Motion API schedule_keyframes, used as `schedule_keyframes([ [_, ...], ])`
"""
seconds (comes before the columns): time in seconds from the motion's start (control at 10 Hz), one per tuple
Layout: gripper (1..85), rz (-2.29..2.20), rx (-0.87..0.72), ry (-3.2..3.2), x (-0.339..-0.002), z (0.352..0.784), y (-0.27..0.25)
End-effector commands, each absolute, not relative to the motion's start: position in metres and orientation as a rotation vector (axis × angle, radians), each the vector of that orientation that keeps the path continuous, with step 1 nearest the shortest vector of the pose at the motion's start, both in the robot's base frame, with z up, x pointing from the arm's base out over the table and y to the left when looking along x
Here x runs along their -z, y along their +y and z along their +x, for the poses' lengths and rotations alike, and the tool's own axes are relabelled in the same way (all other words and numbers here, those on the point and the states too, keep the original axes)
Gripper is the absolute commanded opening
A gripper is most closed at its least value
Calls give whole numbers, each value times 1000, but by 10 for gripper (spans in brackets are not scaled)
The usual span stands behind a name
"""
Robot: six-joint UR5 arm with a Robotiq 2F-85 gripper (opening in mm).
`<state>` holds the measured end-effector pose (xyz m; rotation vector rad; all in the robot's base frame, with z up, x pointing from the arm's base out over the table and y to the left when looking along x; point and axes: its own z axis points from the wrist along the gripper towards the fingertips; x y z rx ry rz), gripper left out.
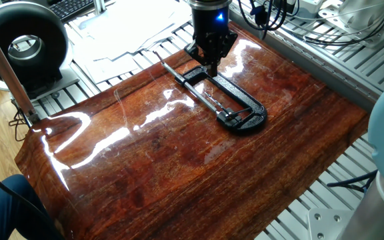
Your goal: Turn the hands of a clock
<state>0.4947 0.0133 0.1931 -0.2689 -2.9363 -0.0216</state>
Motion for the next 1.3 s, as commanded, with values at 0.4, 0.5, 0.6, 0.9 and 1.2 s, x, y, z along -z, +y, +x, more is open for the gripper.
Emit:
schedule_keyframes([
  [0.4,10,-270,2,-2984,-193,506,6],
  [0.5,10,-257,-26,-3030,-191,517,1],
  [0.6,10,-243,-9,-3043,-191,521,3],
  [0.9,10,-118,90,-3001,-193,509,20],
  [1.2,10,-31,58,-3094,-190,532,13],
])
